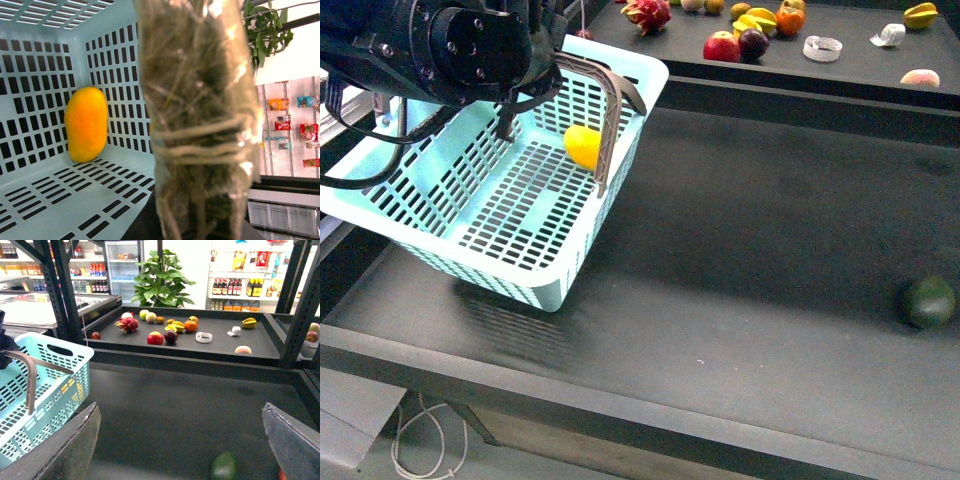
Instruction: Pick mango with right arm and hold basket with left
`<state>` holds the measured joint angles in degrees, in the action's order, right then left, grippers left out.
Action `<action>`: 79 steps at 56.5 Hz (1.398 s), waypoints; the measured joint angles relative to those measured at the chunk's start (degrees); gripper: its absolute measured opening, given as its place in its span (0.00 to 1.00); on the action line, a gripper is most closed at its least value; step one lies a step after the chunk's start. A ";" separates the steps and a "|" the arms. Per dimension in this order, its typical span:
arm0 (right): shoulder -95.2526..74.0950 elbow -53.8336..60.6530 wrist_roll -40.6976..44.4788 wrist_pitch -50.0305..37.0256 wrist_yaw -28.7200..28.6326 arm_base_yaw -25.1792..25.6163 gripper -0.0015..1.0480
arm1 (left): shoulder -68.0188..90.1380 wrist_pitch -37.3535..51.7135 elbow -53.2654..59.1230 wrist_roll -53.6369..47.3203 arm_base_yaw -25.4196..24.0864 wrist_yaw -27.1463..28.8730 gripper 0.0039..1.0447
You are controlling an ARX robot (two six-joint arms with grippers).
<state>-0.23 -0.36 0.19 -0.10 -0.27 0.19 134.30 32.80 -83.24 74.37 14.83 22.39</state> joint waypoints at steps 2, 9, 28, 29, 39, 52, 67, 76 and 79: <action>0.00 0.00 -0.02 0.00 0.00 0.00 0.92 | 0.85 -0.57 -0.94 1.01 -0.04 0.04 0.04; 0.00 0.00 0.00 0.00 0.00 0.00 0.92 | 3.74 -3.85 -4.33 4.20 -0.33 0.55 0.04; 0.00 0.00 0.00 0.00 0.00 0.00 0.92 | 4.76 -10.21 -7.17 6.05 -0.50 2.43 0.44; 0.00 0.00 -0.02 0.00 0.00 0.00 0.92 | 4.76 -10.21 -7.08 6.01 -0.50 2.47 0.47; 0.00 0.00 -0.02 0.00 0.00 -0.02 0.92 | 3.06 -9.20 -3.56 4.70 -0.72 2.60 0.78; 0.00 0.00 -0.02 0.00 0.00 0.00 0.92 | -6.32 -1.86 8.15 -2.08 -1.90 4.15 0.93; 0.00 0.00 0.00 0.00 0.00 -0.02 0.92 | -25.66 8.31 33.83 -6.99 -5.57 7.02 0.92; 0.00 0.00 0.00 0.00 0.00 0.00 0.92 | -36.83 8.87 46.27 -8.20 -10.40 7.89 0.92; 0.00 0.00 0.00 0.00 0.00 0.00 0.92 | -40.44 8.35 49.99 -8.20 -11.82 9.01 0.92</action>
<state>-0.23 -0.36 0.19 -0.10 -0.27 0.19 93.86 41.15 -33.26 66.17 3.01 31.40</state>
